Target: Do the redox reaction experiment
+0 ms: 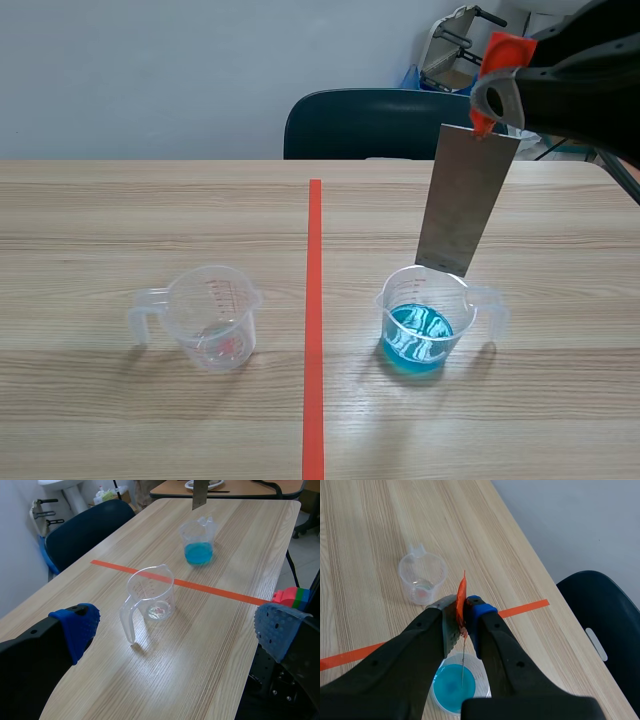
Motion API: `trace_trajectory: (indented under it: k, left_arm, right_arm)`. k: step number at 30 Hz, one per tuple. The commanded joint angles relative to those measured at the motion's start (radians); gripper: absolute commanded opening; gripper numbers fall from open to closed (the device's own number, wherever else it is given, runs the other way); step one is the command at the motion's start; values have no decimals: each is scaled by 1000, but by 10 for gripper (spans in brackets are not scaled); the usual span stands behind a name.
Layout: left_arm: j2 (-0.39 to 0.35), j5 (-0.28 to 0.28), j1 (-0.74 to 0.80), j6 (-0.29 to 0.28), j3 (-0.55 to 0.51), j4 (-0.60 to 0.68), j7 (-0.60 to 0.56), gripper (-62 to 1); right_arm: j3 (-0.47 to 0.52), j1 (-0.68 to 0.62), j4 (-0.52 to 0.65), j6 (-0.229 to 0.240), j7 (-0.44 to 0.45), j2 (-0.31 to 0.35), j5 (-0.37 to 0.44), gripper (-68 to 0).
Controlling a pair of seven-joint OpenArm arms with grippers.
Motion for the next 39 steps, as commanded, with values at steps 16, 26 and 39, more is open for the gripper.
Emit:
trace_trajectory:
  k: [16,26,39]
  left_arm:
    - [2,-13,-3,2,-2,8,-17,-119]
    - [-2,-11,-101,0,5,23,31,-592]
    - [-34,-30,-551,-36,394,110,348,-592]
  right_arm:
    - [-6,14,7,3,11,0,10,-665]
    - [-5,14,7,3,1,0,10,-665]
    - [-5,14,8,3,-15,0,0,-665]
